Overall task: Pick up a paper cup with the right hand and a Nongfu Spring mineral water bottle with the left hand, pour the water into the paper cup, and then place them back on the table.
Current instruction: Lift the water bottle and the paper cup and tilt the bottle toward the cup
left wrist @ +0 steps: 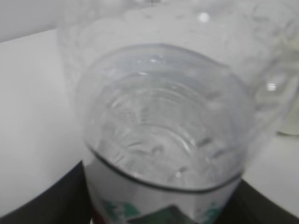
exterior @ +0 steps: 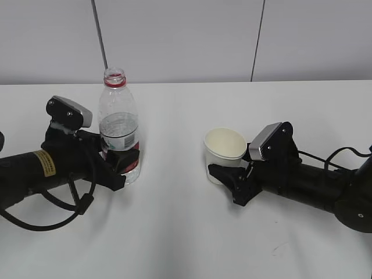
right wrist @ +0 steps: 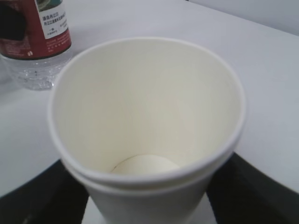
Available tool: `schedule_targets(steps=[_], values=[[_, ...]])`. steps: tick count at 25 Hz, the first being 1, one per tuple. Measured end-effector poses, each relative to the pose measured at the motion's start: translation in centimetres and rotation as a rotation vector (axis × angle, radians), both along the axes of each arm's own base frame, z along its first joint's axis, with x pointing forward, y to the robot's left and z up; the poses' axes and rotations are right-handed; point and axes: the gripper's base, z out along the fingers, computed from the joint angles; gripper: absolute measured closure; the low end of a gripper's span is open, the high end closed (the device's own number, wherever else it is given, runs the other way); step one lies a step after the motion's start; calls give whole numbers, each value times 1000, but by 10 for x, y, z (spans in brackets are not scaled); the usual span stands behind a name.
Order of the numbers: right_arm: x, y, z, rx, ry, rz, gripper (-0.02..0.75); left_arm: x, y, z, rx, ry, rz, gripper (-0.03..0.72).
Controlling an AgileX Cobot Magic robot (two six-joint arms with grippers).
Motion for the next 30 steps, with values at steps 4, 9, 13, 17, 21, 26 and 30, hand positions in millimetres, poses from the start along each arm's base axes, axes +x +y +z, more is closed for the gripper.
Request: schedule_targets(steps=[4, 9, 13, 17, 21, 26, 30], values=[[-2, 2, -1, -10, 2, 31, 209, -1, 3, 11, 85, 6, -1, 276], [-3, 3, 0, -5, 10, 50, 209, 11, 4, 29, 242, -2, -32, 276], [-2, 3, 7, -1, -6, 49, 209, 25, 4, 44, 313, -27, -19, 276], [0, 3, 10, -6, -14, 49, 209, 35, 2, 54, 356, -70, -42, 276], [7, 4, 13, 10, -11, 41, 209, 47, 0, 65, 400, -104, -39, 276], [13, 8, 18, 26, -14, 76, 209, 58, 0, 77, 466, -143, -49, 279], [21, 10, 24, 64, -8, 80, 209, 62, -6, 84, 531, -182, -82, 281]])
